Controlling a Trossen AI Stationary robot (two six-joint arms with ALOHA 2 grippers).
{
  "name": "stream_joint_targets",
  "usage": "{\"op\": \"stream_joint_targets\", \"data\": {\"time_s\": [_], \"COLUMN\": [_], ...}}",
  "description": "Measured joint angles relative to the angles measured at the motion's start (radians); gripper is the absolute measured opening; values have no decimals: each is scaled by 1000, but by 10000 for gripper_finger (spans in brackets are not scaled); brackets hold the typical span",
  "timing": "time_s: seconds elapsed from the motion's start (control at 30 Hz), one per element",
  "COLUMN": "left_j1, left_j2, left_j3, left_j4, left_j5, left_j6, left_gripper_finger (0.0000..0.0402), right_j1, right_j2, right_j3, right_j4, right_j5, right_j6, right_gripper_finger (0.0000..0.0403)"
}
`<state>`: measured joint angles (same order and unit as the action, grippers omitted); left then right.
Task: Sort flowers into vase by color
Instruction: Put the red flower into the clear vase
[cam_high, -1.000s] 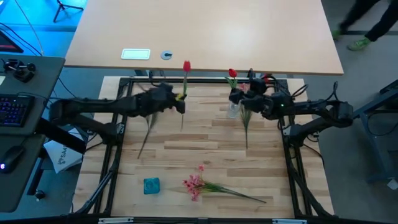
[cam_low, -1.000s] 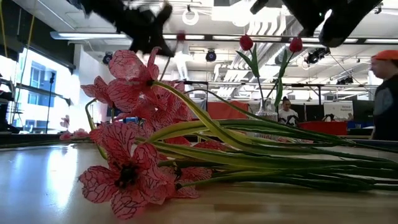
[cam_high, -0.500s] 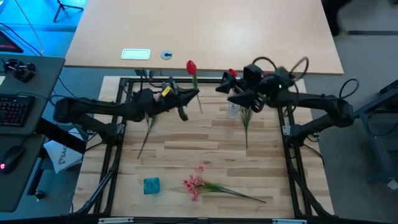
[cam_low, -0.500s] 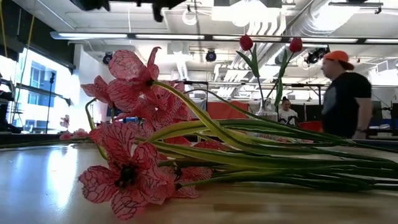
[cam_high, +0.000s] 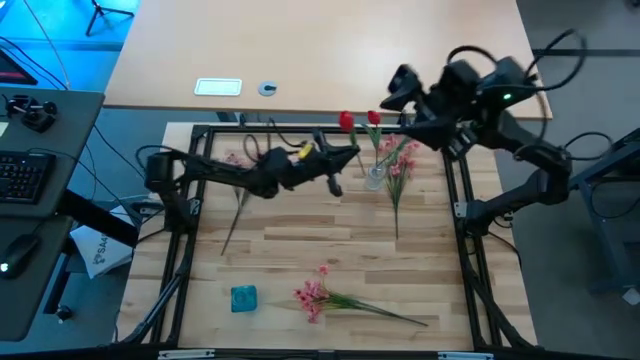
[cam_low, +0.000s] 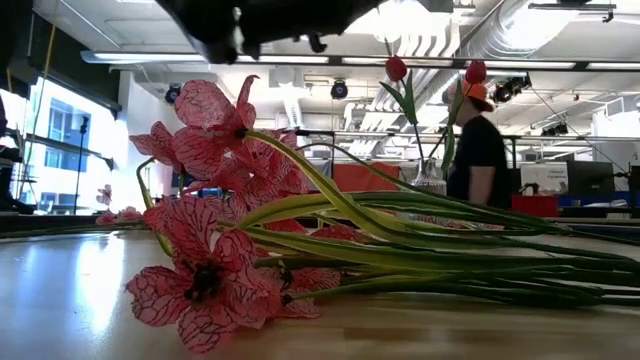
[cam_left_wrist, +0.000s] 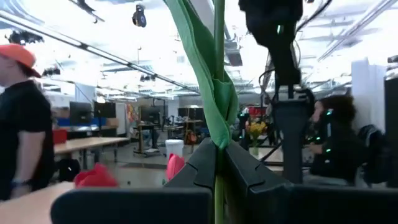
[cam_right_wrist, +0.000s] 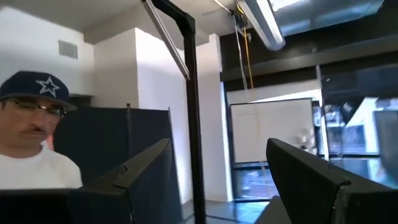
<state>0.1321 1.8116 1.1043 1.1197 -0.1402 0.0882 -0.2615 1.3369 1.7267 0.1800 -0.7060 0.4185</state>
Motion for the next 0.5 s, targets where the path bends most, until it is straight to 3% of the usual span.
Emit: {"op": "stream_joint_targets", "data": {"time_s": [0.3, 0.5], "left_j1": [39, 65], "left_j2": [226, 334], "left_j3": [236, 326], "left_j4": [-24, -37], "left_j5": [-3, -4], "left_j6": [21, 25], "left_gripper_finger": [0, 0], "right_j1": [0, 0], "right_j2": [0, 0], "right_j3": [158, 159], "right_j4": [-334, -414], "right_j5": [120, 130], "right_j6": [-153, -145], "right_gripper_finger": [259, 259]}}
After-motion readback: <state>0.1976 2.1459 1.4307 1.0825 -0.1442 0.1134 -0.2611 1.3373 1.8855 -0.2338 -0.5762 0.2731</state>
